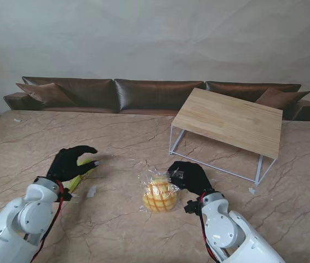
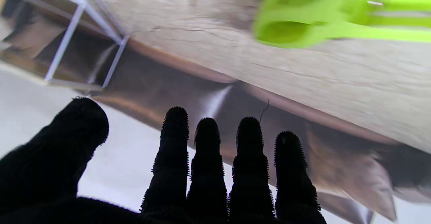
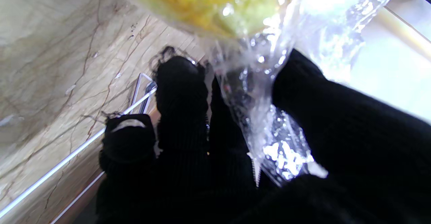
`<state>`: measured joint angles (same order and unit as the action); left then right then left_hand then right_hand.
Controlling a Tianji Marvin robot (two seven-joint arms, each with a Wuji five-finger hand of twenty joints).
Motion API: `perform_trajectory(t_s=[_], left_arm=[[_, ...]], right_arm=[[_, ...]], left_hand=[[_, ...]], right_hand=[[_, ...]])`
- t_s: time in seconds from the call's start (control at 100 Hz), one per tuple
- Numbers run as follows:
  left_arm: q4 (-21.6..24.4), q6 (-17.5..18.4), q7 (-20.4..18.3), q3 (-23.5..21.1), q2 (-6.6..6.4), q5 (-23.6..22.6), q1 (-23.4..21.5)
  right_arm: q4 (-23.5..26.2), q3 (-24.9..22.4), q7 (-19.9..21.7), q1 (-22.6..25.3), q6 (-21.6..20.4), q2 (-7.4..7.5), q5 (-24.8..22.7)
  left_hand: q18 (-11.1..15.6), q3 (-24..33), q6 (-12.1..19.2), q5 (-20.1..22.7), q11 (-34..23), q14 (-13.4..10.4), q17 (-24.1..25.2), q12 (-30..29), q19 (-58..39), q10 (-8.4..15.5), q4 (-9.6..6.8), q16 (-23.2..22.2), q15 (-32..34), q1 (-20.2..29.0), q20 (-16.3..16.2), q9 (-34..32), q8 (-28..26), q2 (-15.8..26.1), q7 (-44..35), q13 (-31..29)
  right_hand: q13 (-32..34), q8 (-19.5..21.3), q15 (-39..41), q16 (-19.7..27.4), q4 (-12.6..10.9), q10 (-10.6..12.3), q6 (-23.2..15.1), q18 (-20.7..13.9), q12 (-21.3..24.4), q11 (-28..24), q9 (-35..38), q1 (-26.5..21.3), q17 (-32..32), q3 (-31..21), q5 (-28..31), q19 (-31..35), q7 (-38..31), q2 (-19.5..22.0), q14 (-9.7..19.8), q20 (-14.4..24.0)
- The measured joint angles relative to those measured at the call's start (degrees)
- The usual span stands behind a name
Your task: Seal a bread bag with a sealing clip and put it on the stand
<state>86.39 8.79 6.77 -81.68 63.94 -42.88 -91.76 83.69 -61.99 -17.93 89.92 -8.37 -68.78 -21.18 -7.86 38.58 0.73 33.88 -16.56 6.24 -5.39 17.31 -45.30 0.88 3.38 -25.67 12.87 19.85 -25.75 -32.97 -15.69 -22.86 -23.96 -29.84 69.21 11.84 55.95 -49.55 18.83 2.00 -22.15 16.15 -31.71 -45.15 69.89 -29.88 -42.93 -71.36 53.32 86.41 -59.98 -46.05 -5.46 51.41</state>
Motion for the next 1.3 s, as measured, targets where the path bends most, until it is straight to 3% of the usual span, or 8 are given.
perform_trajectory(t_s=[0.16,0.24,0.41,0.56,0.94,1.1,1.19,1.3], left_arm=[[-4.12,-0.68,0.04,-0.96,-1.3,-6.52,1.6],[-6.55,-1.16,-0.6,-0.93,-2.02,-9.19,2.76],[-7.46,-3.6,-5.69,-0.77,-3.39,-10.27,3.11],[-9.86,-3.61,-2.31,-0.09,-3.91,-15.41,3.13],[-15.26,-2.55,-5.71,2.31,-4.7,-12.21,5.88],[-14.81,-1.29,-9.14,1.91,-5.08,-14.88,6.01],[-15.39,-0.41,-6.21,1.69,-5.13,-14.75,5.91],[-15.96,1.41,-3.58,0.81,-5.09,-14.76,5.62]], right_arm=[[0.37,0.22,0.72,-0.14,0.61,0.17,-0.05],[0.54,0.31,0.91,-0.22,0.84,0.19,-0.05],[0.56,0.86,1.05,-0.6,0.85,0.23,0.02],[0.56,0.91,1.5,-0.74,0.77,0.23,0.09],[0.62,1.09,1.62,-0.79,0.54,0.29,0.08],[0.62,1.21,1.54,-0.82,0.46,0.29,0.12],[0.54,1.42,1.54,-0.95,0.23,0.29,0.24],[0.34,1.66,1.57,-1.19,0.12,0.27,0.36]], left_hand=[[2.52,5.36,-1.38,-6.59,1.32,-2.8,6.04,-2.69,6.6,0.27,0.01,3.69,-3.53,1.42,2.68,8.6,2.09,-6.06,4.77,8.65],[2.87,6.83,-2.43,-7.96,1.57,-3.34,6.88,-3.33,12.0,0.27,1.54,4.89,-4.32,1.38,4.76,11.43,2.97,-8.28,6.3,11.93],[2.93,6.77,-4.94,-12.95,2.09,-3.61,7.48,-4.09,23.09,0.12,2.32,5.78,-5.03,1.16,6.87,16.57,5.1,-9.43,10.27,17.01],[2.93,6.78,-5.41,-14.74,2.03,-3.61,7.67,-3.97,26.31,-0.06,2.33,5.78,-5.18,1.12,3.08,18.56,5.12,-9.43,10.33,18.4],[2.73,2.11,-6.19,-16.56,2.0,-3.04,8.16,-1.08,27.76,-0.14,2.23,3.78,-4.8,-2.19,-2.75,18.53,2.69,-8.07,7.74,18.99],[2.73,14.13,-6.39,-18.75,1.96,-2.94,8.16,-0.84,26.85,-0.11,1.64,2.61,-4.12,5.86,-3.42,18.3,2.06,-9.02,7.55,17.56],[2.73,18.91,-2.51,-16.51,1.48,-2.94,8.16,-0.25,26.25,1.08,0.7,2.52,-3.95,10.13,-3.44,16.71,1.53,-7.47,5.39,17.0],[2.73,18.46,-1.98,-16.51,1.48,-2.94,8.16,-0.74,26.25,1.64,0.64,2.52,-3.95,9.32,-3.43,16.7,1.52,-8.5,5.35,16.94]], right_hand=[[0.0,0.02,0.47,-0.01,0.0,0.0,0.0,-0.01,0.0,0.0,0.0,-0.01,0.0,0.0,0.0,0.08,0.0,0.0,0.0,0.0],[0.0,0.02,0.47,-0.02,0.0,0.0,0.0,-0.01,-0.01,0.0,0.0,-0.01,0.0,0.0,0.01,0.09,0.0,0.0,0.0,0.0],[0.0,0.02,0.49,-0.03,0.0,-0.01,0.0,-0.01,-0.01,0.0,0.01,-0.01,0.0,0.0,0.01,0.09,0.0,0.0,0.0,0.0],[0.0,0.02,0.5,-0.04,0.0,-0.01,0.0,-0.01,-0.01,0.0,0.01,-0.01,0.0,0.0,0.01,0.09,0.0,0.0,0.0,0.0],[0.0,0.03,0.52,-0.04,0.0,-0.01,0.0,-0.02,-0.02,0.0,0.02,-0.02,0.0,-0.01,0.02,0.1,0.0,0.0,0.0,0.0],[0.0,0.03,0.52,-0.04,0.0,-0.01,0.0,-0.02,-0.02,0.0,0.03,-0.02,0.0,-0.01,0.02,0.1,0.0,0.0,0.0,0.0],[0.0,0.03,0.53,-0.04,0.0,-0.02,0.0,-0.02,-0.02,0.0,0.03,-0.03,0.0,-0.01,0.02,0.1,0.0,0.0,0.0,-0.04],[0.0,0.03,0.58,-0.04,0.0,-0.02,0.0,-0.02,-0.02,0.0,0.03,-0.03,0.0,-0.02,0.02,0.1,0.0,0.0,0.0,-0.07]])
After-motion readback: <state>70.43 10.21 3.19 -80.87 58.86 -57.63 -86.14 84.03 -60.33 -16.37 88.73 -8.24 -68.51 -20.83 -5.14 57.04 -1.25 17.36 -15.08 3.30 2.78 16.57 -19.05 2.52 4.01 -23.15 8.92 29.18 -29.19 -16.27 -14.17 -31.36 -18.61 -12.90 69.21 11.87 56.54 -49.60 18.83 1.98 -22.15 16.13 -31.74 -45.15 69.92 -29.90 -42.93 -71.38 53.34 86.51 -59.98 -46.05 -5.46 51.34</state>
